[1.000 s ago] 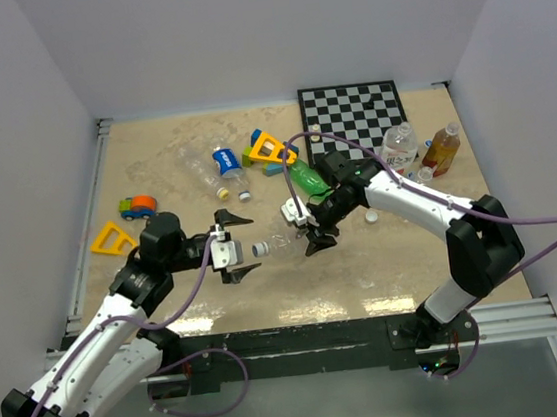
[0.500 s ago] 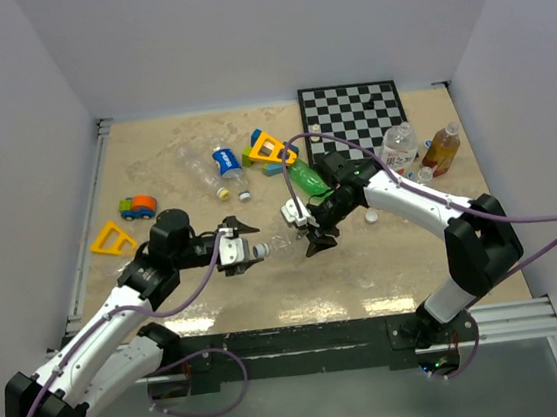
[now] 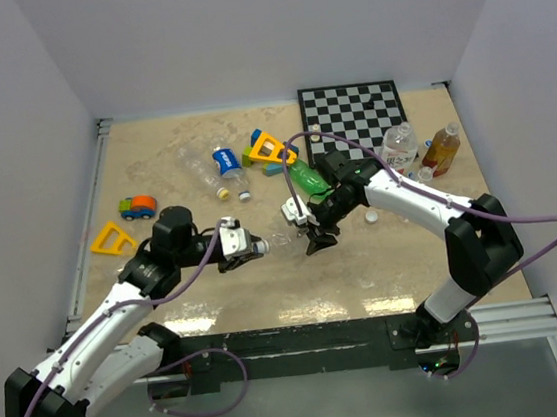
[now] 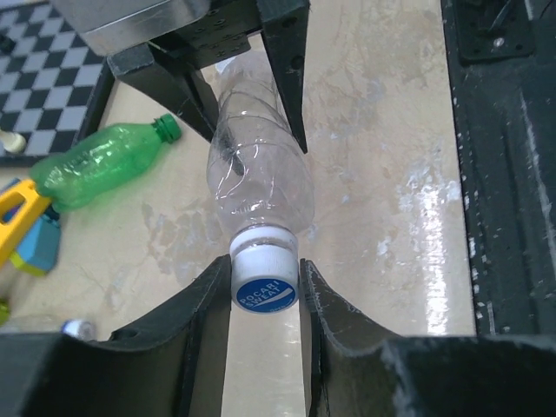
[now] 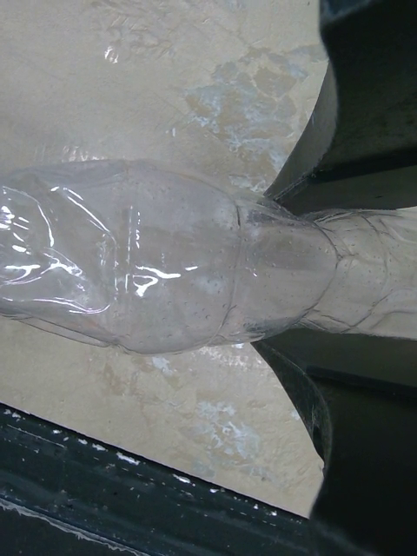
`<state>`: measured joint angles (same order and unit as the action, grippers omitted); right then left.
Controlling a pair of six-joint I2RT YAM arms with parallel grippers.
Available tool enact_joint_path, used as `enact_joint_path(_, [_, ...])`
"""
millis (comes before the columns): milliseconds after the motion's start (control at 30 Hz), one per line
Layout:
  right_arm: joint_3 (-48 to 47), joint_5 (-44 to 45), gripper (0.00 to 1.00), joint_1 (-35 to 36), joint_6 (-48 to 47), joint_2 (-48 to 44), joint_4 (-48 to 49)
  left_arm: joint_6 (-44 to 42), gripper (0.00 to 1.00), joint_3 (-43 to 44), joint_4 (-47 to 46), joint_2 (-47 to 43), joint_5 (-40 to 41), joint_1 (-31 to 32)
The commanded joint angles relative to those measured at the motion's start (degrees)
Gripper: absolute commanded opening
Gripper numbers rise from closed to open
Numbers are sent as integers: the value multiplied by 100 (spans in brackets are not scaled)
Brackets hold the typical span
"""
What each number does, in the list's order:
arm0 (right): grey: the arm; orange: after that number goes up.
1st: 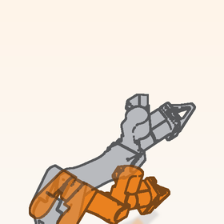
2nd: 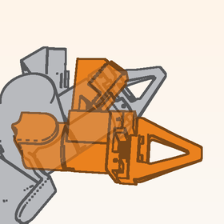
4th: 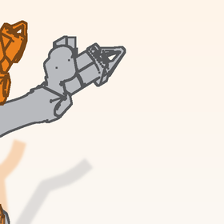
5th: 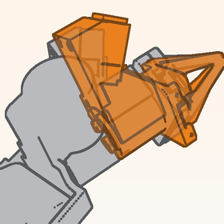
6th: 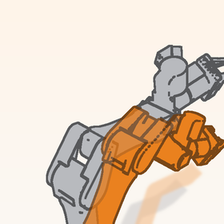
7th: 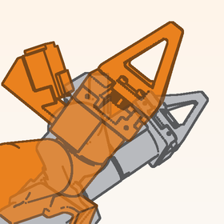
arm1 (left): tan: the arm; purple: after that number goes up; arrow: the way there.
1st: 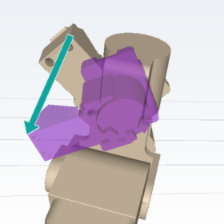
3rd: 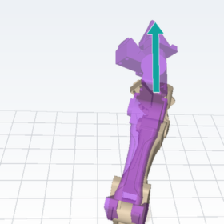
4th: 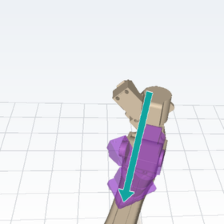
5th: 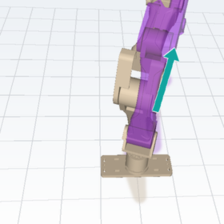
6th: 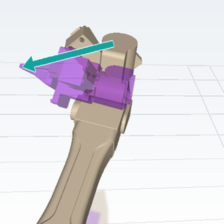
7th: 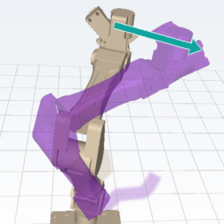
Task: Unscrew the bottle caps
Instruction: Unscrew the bottle cap from the plastic bottle.
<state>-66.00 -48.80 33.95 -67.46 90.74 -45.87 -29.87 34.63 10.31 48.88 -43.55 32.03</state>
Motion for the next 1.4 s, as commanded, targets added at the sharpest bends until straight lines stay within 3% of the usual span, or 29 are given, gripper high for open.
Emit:
enact_joint_path(0, [-212,-245,8,50,-48,-30,-36,1575,0,500,-142,121,363,5])
enact_joint_path(200, [-203,-209,8,50,5,-30,16,5652,0,984,419,358,1585,-13])
enact_joint_path(300, [-212,-227,8,41,-4,-4,8,6658,0,835,420,420,1516,-13])
enact_joint_path(500, [-212,-201,8,59,14,-30,7,6477,2,974,577,508,1806,-13])
enact_joint_path(600, [-203,-192,7,59,31,-30,8,6266,33,1133,700,543,1841,-13])
enact_joint_path(700, [-203,-192,8,59,31,-30,25,6011,48,1300,911,430,2034,-21])
enact_joint_path(833, [-203,-201,8,59,23,-4,8,5721,54,1406,1175,227,2385,-39])
enact_joint_path(1033, [-212,-183,7,59,40,5,25,5343,53,1389,1430,16,2887,-65])
enact_joint_path(1200, [-203,-165,8,50,84,5,60,5044,71,1169,1378,78,2159,-74])
enact_joint_path(1367, [-203,-165,7,59,84,14,60,4964,79,835,1106,16,1377,-74])
